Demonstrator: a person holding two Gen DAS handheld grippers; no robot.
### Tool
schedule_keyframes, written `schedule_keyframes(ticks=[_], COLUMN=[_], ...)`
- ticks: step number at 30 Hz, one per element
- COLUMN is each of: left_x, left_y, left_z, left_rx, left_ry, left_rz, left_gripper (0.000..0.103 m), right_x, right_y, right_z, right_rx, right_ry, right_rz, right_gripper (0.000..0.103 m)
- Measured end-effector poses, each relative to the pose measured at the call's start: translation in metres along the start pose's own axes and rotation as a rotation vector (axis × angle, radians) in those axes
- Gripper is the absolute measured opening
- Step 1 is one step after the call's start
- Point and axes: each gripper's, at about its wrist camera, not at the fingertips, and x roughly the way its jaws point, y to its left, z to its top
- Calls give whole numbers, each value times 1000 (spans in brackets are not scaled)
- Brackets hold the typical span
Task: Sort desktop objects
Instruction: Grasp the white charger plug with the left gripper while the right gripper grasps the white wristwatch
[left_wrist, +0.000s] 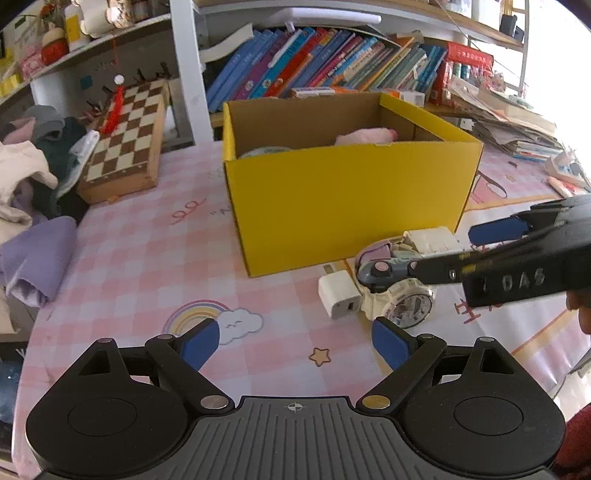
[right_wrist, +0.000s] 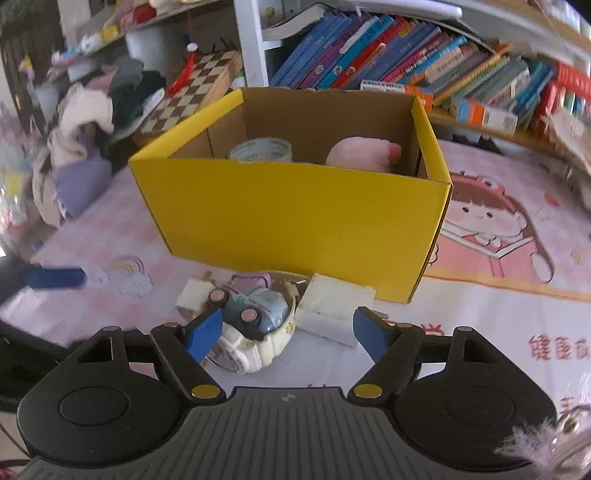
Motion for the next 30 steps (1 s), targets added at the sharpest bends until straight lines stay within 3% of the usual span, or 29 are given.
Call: schedule_keyframes(ticks=[9, 14, 25, 27, 30], left_x=[27, 42, 53, 56, 62], left_y=[-13, -20, -22, -20, -17], left_z=[9, 13, 17, 18, 21], left_rx=[53, 71, 34, 19, -20], left_ry=[23, 44, 54, 67, 76], left_rz=[6, 12, -18, -5, -6], left_gripper=[89, 82, 84, 74, 71], right_x=[9, 16, 27, 27, 29], right_y=[-22, -29, -39, -38, -40], right_z=[2, 4, 13, 15, 15], right_rx=[28, 15, 21, 13, 17], right_ry=[37, 54, 56, 56, 64], right_rz=[-120, -121, -104, -101, -93], right_gripper=[76, 76, 75, 75, 75])
